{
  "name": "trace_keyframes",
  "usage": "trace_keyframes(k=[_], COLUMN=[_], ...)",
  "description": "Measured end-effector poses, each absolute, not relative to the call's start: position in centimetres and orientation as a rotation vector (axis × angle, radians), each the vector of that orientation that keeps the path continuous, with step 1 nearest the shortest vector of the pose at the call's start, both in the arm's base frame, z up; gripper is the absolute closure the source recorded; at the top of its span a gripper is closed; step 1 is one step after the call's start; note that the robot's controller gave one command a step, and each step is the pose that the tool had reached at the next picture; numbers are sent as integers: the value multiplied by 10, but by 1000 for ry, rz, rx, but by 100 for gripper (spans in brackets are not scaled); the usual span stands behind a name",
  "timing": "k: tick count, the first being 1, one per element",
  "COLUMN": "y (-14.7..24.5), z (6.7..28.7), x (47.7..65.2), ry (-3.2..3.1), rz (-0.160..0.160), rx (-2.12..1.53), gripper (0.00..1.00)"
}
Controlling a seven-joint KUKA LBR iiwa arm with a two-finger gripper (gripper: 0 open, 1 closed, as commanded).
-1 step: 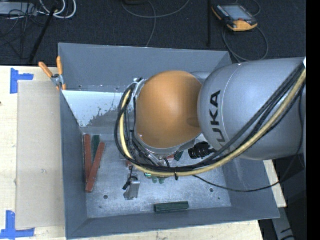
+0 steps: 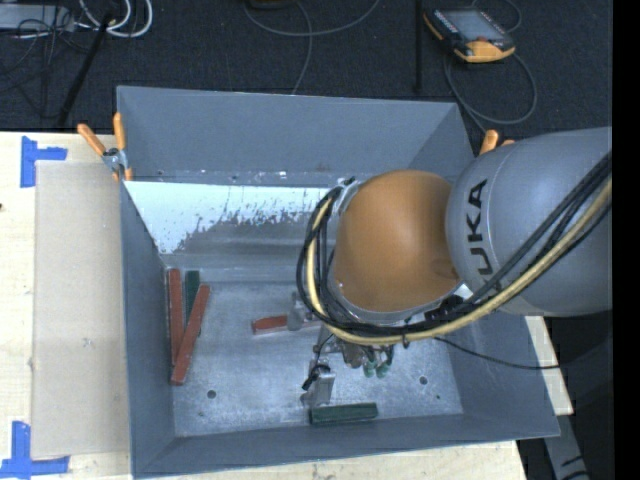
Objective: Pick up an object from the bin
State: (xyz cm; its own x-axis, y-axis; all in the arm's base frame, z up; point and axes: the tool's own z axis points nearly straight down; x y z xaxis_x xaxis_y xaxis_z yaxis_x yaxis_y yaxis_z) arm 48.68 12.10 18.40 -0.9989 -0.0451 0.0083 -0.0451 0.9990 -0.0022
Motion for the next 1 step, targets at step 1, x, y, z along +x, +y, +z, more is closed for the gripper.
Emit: trace_keyframes(k=[1], y=[93], z=[68], x=[538], ry=[-3146], rz=[-3], rx=[-56], gripper=[0])
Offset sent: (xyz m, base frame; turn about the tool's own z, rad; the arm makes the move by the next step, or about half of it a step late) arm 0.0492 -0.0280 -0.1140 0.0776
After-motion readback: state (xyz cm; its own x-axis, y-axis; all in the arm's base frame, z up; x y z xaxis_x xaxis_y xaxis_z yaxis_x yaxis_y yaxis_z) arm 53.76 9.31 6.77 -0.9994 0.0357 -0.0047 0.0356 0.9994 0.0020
